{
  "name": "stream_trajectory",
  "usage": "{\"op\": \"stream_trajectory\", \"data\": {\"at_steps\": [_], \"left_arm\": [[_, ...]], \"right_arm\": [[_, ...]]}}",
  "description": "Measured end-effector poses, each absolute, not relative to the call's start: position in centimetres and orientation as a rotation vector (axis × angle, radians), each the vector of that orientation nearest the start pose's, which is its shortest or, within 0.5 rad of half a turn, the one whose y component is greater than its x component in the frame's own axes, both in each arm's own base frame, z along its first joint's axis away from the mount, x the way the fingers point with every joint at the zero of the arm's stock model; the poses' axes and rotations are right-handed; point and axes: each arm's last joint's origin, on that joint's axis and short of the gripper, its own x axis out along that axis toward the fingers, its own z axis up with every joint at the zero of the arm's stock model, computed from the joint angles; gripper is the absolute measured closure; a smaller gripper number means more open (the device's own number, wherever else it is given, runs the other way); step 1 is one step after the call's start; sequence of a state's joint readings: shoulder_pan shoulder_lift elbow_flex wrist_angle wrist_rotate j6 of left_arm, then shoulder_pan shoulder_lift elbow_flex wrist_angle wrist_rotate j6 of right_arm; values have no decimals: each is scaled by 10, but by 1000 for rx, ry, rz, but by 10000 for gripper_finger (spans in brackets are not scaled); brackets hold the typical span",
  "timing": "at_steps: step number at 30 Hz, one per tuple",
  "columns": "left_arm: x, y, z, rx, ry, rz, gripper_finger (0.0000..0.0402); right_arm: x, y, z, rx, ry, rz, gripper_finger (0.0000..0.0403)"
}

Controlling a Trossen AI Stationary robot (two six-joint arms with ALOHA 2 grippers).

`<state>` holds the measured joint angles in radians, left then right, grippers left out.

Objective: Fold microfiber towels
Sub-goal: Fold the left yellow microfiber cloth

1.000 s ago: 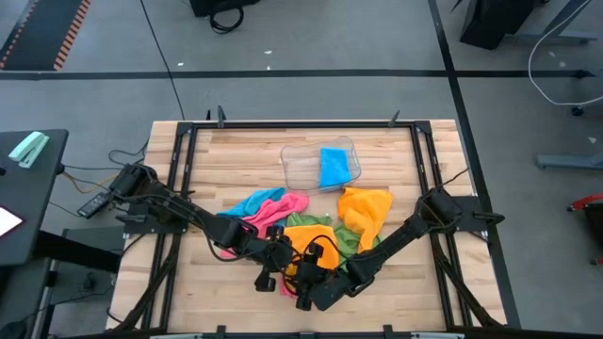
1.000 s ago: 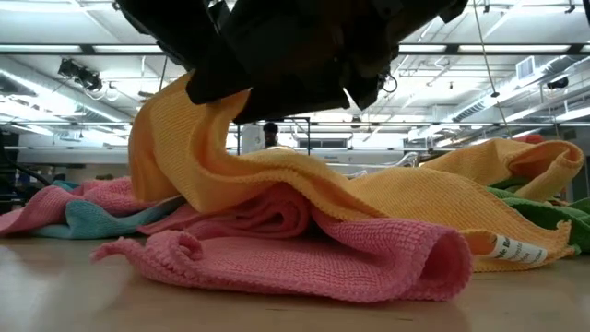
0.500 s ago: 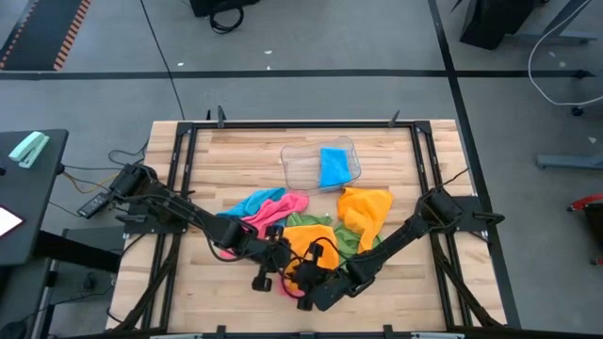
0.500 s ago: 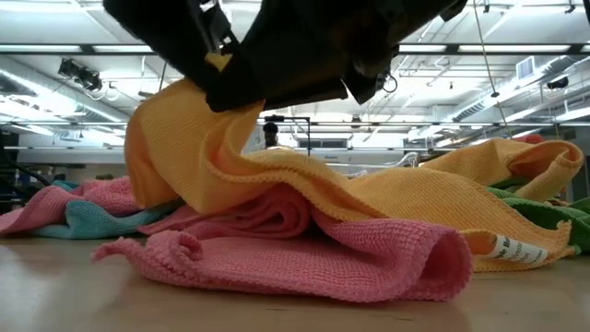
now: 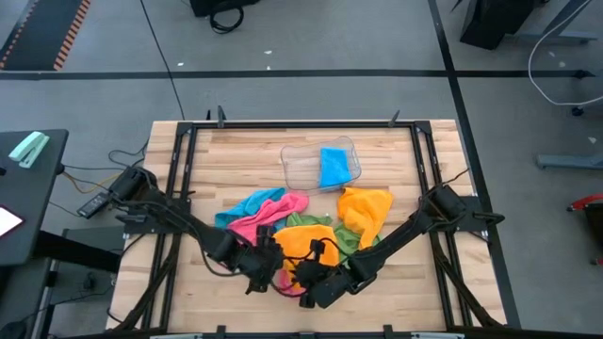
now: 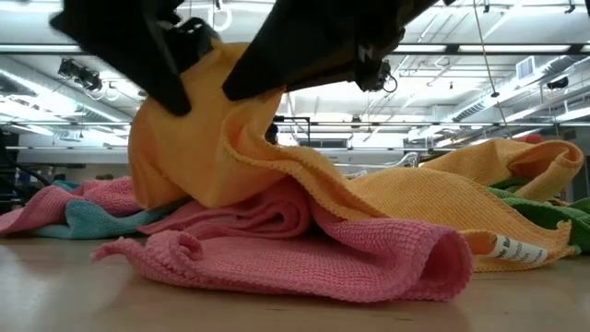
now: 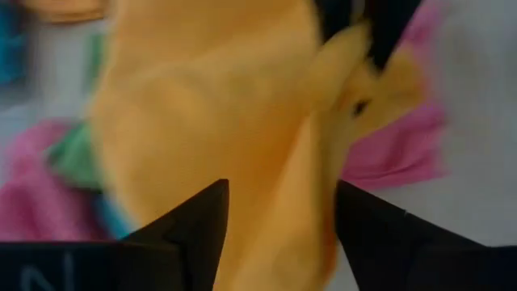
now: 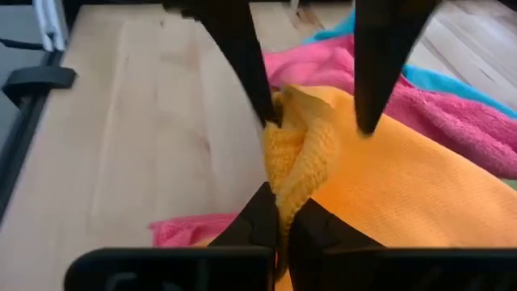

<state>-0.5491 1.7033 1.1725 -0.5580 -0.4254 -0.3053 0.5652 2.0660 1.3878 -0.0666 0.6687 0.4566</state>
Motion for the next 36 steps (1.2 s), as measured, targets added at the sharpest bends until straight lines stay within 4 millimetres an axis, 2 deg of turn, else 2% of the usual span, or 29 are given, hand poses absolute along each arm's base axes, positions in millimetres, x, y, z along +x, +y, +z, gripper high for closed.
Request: {"op": "stream_trajectory", "data": {"at_steps": [5, 10, 17, 25, 30, 35, 36], "left_arm": [[288, -172, 204, 215, 925, 149, 171], [281, -169, 184, 155, 902, 194, 184], [270, -157, 167, 186, 879, 370, 201], [262, -152, 160, 242, 944, 376, 235], [262, -154, 160, 369, 991, 262, 283], [266, -157, 162, 462, 986, 147, 379], [266, -158, 163, 464, 984, 122, 388]], "right_arm": [[375, 217, 183, 45, 572, -251, 388], [372, 215, 195, 54, 555, -255, 389], [371, 212, 193, 70, 575, -275, 389], [371, 212, 192, 65, 589, -263, 389], [371, 212, 192, 76, 611, -225, 389], [371, 213, 192, 75, 619, -207, 389], [371, 213, 192, 75, 619, -206, 389]]}}
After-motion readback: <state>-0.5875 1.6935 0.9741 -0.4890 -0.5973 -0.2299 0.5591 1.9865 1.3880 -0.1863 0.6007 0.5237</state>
